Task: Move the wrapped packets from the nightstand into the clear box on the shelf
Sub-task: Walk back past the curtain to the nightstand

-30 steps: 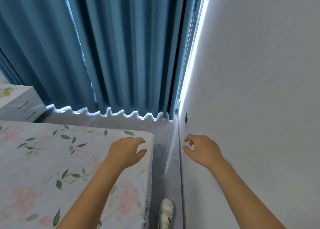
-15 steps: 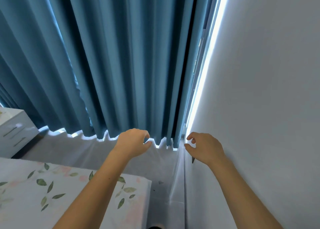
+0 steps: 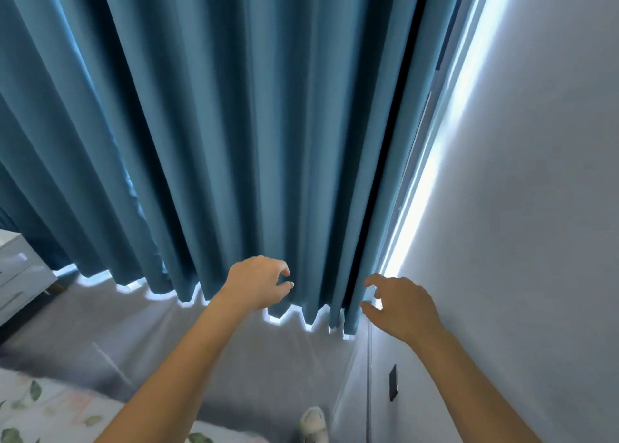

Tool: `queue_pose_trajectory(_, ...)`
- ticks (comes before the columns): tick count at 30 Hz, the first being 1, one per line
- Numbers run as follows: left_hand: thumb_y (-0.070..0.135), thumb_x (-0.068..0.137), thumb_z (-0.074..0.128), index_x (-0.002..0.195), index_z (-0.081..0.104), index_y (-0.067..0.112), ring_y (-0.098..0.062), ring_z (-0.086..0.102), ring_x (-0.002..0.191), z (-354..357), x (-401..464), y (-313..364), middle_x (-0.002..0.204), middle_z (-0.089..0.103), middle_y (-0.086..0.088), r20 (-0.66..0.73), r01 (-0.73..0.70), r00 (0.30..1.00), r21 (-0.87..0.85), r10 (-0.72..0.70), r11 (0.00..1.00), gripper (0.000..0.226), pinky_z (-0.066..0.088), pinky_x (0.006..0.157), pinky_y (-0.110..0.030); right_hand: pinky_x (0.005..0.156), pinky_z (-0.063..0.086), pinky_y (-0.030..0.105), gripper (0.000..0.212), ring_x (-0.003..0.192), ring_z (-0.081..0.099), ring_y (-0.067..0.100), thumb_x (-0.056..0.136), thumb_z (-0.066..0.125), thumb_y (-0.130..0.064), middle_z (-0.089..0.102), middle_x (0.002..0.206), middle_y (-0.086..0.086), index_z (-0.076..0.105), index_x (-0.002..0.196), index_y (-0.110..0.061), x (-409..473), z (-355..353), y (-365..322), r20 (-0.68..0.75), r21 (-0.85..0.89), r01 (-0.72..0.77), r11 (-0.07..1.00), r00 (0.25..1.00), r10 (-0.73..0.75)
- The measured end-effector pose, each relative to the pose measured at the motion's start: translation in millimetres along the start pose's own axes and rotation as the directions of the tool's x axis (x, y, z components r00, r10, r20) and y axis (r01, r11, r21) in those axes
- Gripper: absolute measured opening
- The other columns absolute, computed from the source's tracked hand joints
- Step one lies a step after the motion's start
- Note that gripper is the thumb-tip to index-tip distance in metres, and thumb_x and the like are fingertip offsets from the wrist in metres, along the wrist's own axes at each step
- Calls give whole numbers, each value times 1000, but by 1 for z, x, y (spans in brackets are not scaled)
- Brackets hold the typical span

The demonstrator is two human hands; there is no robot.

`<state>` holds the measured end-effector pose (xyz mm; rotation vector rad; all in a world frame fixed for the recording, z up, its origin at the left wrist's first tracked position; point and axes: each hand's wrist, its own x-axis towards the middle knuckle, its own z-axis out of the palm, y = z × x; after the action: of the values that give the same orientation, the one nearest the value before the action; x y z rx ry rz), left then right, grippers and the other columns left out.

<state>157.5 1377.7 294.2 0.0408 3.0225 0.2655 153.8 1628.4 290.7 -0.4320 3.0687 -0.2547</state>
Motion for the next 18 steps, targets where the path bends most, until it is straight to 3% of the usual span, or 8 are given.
queue_pose_trajectory(8, 45, 93, 47, 118, 59, 31, -16, 56, 108, -37, 170, -63, 112, 63, 10, -57, 192, 980, -7, -192, 981, 32, 46, 87, -31, 87, 44, 30, 42, 110, 56, 19, 90, 51, -46, 68, 104, -7, 49, 129, -31, 231, -12, 2, 2, -11, 157, 988, 988, -157)
queue_pose_trajectory(14, 46, 93, 45, 125, 54, 32, -17, 57, 109, -45, 233, -108, 109, 67, 9, -34, 293, 955, -22, -294, 956, 36, 45, 84, -31, 90, 43, 33, 47, 113, 54, 20, 90, 50, -50, 67, 107, -5, 43, 133, -32, 332, -15, -19, 63, -6, 261, 965, 964, -260)
queue_pose_trajectory(18, 47, 92, 46, 121, 57, 33, -17, 57, 108, -40, 255, -139, 106, 68, 10, -59, 371, 925, -68, -375, 926, 35, 46, 84, -31, 82, 44, 31, 47, 106, 57, 20, 89, 50, -51, 66, 103, -5, 38, 132, -34, 387, -7, -50, 104, 23, 357, 934, 928, -358)
